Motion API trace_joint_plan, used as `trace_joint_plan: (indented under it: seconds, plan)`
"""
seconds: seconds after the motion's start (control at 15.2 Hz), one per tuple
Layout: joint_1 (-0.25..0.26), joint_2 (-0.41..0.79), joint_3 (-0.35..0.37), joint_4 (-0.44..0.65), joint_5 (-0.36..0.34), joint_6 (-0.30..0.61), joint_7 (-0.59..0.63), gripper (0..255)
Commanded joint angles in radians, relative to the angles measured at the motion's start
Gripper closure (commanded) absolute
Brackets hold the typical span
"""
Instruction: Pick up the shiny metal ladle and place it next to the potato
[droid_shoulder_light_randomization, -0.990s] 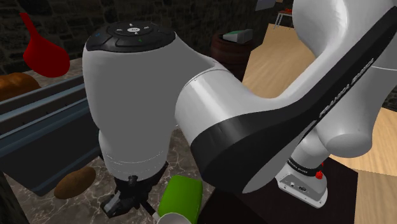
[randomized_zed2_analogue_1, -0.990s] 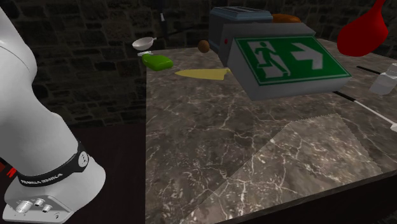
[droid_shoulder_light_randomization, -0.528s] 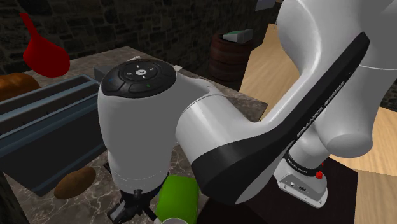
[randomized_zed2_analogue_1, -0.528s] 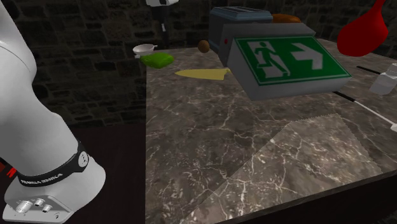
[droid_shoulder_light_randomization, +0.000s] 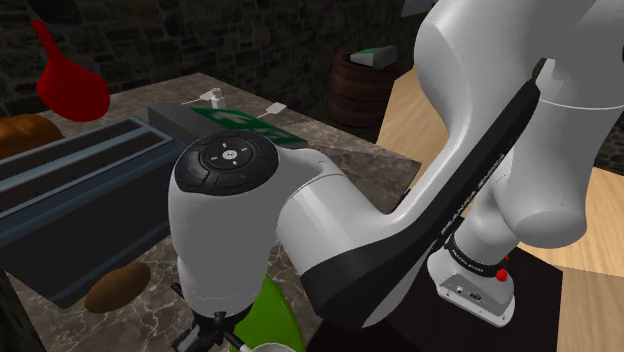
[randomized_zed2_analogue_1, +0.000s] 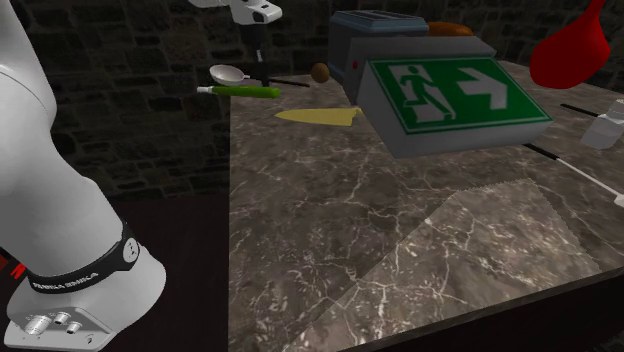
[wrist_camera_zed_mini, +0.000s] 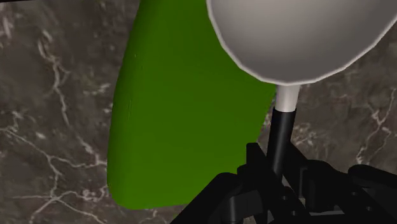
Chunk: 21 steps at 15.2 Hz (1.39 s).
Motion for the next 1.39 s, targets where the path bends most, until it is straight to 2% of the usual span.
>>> trace_joint_plan:
  seconds: [0.0, 0.33, 0.4, 0.66, 0.99, 1.32]
  plan:
    - [0.002, 0.012, -0.003, -0.014, -0.005, 0.004, 0.003, 255]
    - [0.004, 0.011, -0.005, -0.014, -0.004, 0.004, 0.003, 255]
    - [0.002, 0.010, -0.005, -0.012, -0.002, 0.002, -0.001, 0]
    - [0.007, 0.038, -0.016, 0.004, -0.026, 0.007, 0.007, 0]
    - [-0.031, -0.098, 0.032, 0.007, 0.110, -0.092, -0.074, 0]
    - [-0.029, -0.098, 0.031, 0.007, 0.110, -0.092, -0.074, 0]
